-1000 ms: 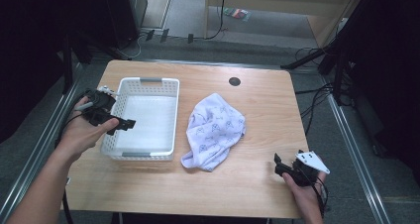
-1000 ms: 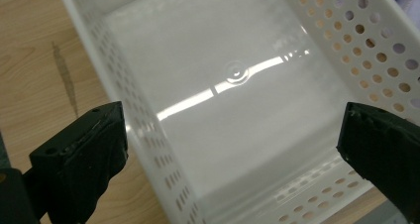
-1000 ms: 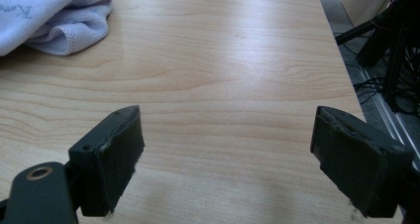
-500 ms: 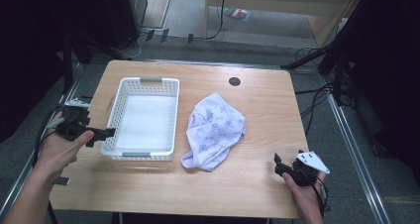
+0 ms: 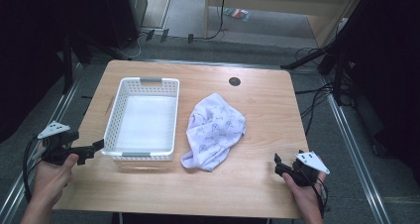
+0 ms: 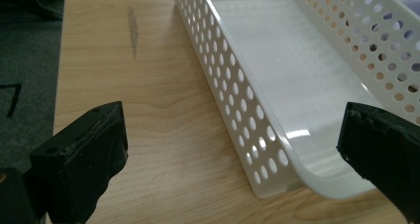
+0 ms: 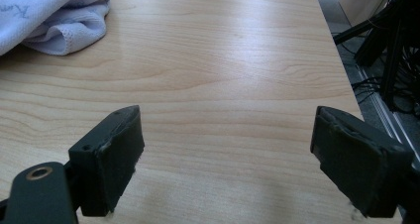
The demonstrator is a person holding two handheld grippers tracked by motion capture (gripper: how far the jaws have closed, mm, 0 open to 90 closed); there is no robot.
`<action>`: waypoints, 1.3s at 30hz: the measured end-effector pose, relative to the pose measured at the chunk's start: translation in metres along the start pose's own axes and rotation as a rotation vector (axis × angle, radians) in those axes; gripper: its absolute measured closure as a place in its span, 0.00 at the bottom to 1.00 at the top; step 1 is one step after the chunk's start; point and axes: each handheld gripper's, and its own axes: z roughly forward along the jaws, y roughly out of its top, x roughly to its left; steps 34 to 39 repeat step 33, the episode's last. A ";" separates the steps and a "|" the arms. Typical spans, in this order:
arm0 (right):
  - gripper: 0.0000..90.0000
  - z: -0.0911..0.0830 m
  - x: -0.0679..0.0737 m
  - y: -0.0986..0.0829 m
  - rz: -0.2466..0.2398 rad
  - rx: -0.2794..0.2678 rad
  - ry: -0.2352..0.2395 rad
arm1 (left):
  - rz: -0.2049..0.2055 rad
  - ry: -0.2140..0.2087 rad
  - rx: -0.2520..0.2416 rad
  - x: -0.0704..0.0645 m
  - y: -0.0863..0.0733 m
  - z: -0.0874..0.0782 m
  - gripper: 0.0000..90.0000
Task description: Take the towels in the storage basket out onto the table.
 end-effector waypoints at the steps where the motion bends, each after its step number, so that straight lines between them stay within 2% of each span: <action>1: 0.15 0.000 0.000 0.000 0.000 0.000 -0.001 | 0.005 0.000 -0.020 0.001 -0.004 -0.001 0.00; 2: 0.15 0.000 0.000 0.000 0.000 0.001 -0.001 | 0.010 -0.003 -0.053 0.003 -0.012 -0.002 0.00; 3: 0.15 0.000 0.000 0.000 0.000 0.001 -0.001 | 0.010 -0.003 -0.053 0.003 -0.012 -0.002 0.00; 4: 0.15 0.000 0.000 0.000 0.000 0.000 -0.001 | 0.003 -0.007 -0.080 0.005 -0.018 -0.003 0.00; 8: 0.15 0.000 0.000 0.000 0.000 0.000 -0.001 | -0.046 -0.038 -0.157 0.012 -0.037 -0.003 0.00; 9: 0.15 0.000 0.000 0.000 0.000 0.000 -0.002 | -0.044 -0.037 -0.168 0.013 -0.040 -0.003 0.00; 10: 0.15 0.000 0.000 0.000 0.001 0.000 -0.002 | -0.016 -0.026 -0.190 0.014 -0.044 -0.004 0.00; 12: 0.14 0.000 0.000 0.000 0.001 0.000 -0.002 | -0.004 -0.024 -0.196 0.016 -0.047 -0.004 0.00; 15: 0.15 0.000 0.000 0.000 0.002 0.000 -0.003 | -0.031 -0.039 -0.226 0.022 -0.055 -0.004 0.00; 18: 0.14 -0.001 -0.001 0.000 0.000 -0.002 0.000 | -0.051 -0.045 -0.234 0.025 -0.064 -0.002 0.00; 20: 0.14 -0.001 -0.001 0.000 0.002 -0.003 0.001 | -0.049 -0.045 -0.249 0.026 -0.065 -0.003 0.00; 23: 0.14 -0.001 -0.001 0.000 0.004 -0.002 0.000 | -0.081 -0.053 -0.259 0.029 -0.066 -0.003 0.00; 27: 0.14 -0.001 -0.001 0.000 0.005 -0.004 -0.003 | -0.095 -0.069 -0.258 0.032 -0.066 -0.001 0.00; 32: 0.14 -0.001 -0.002 -0.001 0.010 -0.003 -0.008 | -0.064 -0.074 -0.242 0.028 -0.065 0.002 0.00; 39: 0.14 -0.001 -0.002 -0.001 0.010 -0.003 -0.008 | -0.063 -0.075 -0.243 0.028 -0.065 0.002 0.00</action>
